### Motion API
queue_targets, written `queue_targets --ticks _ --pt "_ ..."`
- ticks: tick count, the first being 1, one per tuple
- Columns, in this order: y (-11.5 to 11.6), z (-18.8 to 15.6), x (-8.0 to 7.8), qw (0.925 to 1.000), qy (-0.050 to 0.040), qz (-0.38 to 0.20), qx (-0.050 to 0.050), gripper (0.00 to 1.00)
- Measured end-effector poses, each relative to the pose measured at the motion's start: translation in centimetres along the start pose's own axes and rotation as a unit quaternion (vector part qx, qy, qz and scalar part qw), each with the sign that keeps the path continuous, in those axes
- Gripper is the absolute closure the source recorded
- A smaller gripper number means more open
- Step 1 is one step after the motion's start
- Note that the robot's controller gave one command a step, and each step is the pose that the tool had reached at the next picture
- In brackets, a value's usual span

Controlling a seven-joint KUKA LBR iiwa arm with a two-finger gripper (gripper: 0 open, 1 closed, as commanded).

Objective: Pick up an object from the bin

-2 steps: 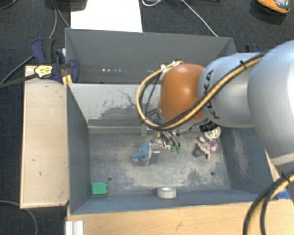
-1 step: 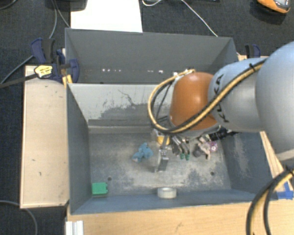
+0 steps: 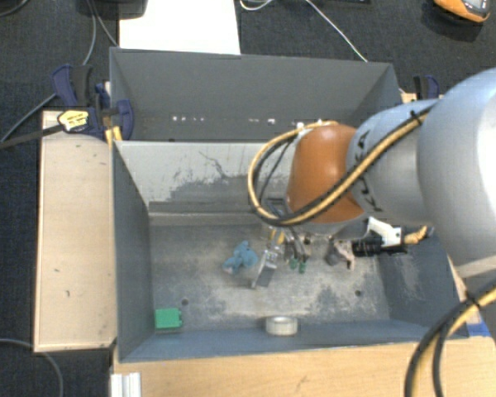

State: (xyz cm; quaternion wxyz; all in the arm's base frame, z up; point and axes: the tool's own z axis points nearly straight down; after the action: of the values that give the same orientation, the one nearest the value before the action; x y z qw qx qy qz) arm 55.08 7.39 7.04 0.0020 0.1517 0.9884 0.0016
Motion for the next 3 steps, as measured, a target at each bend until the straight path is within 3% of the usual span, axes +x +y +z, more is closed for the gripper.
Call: queue_targets --ticks 1,2,3 --pt "1.3 0.0 -0.7 1.0000 -0.0007 -0.006 0.000 0.00" --pt "0.6 0.0 1.6 0.9987 0.0001 0.052 0.000 0.00" --pt "1.4 -0.1 1.9 0.9979 -0.0017 0.065 -0.001 0.00"
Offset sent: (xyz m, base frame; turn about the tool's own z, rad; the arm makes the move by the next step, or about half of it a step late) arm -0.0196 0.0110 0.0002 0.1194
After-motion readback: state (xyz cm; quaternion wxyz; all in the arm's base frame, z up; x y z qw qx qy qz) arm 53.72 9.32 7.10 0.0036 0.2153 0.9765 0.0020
